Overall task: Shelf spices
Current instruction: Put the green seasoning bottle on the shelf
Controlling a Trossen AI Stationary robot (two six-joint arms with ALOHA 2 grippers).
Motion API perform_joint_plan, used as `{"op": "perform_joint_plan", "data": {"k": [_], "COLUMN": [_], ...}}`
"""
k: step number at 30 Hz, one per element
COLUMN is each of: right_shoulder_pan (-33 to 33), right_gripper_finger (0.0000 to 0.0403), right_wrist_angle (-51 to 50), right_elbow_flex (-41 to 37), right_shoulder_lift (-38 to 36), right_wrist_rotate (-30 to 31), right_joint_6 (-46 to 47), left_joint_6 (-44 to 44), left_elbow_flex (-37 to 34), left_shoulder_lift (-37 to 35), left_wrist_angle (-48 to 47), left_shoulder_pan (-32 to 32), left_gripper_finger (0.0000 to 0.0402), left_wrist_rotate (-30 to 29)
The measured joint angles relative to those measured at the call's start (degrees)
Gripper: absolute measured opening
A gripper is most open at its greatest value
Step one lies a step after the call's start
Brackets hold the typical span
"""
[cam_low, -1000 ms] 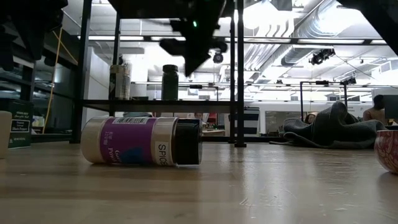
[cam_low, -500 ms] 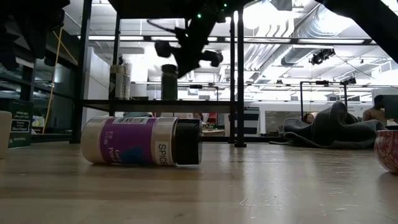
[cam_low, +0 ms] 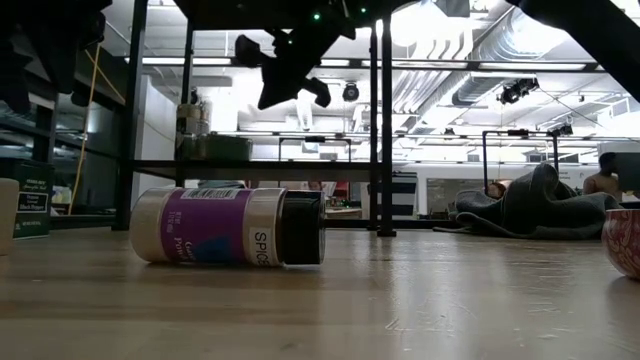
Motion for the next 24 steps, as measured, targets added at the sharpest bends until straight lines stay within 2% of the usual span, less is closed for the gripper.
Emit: {"op": "perform_joint_plan", "data": {"k": [2,7,14,18,24], "right_shoulder_pan": [0.0,0.5,0.9,0.9,1.4], "right_gripper_finger": [0.0,0.0,0.001,0.0058,0.0177], "right_wrist_angle": [-2.0,-1.6,-1.3,-1.5,-1.3], "right_elbow_flex": [0.0,0.0,0.0,0.0,0.0], "right_shoulder_lift": [-0.3,-0.4,-0.4,-0.4,-0.4], "right_wrist_rotate": [-2.5,-16.0,-22.5,-27.6,-27.8], "right_joint_6": [-2.4,-11.6,-12.5,-19.2,-27.0], "left_joint_6": [0.4,2.9,12.4,17.3,19.5], "left_elbow_flex": [0.0,0.0,0.0,0.0,0.0], "left_shoulder_lift": [0.0,0.0,0.0,0.0,0.0], "left_wrist_angle": [0.0,0.7,5.4,9.5,10.9], "left_shoulder_pan": [0.0,0.0,4.3,7.3,9.2], "left_gripper_finger": [0.0287,0.0287,0.0287,0.0287,0.0287], "left_wrist_rotate": [-0.1,-4.6,-10.3,-11.8,-11.5]}}
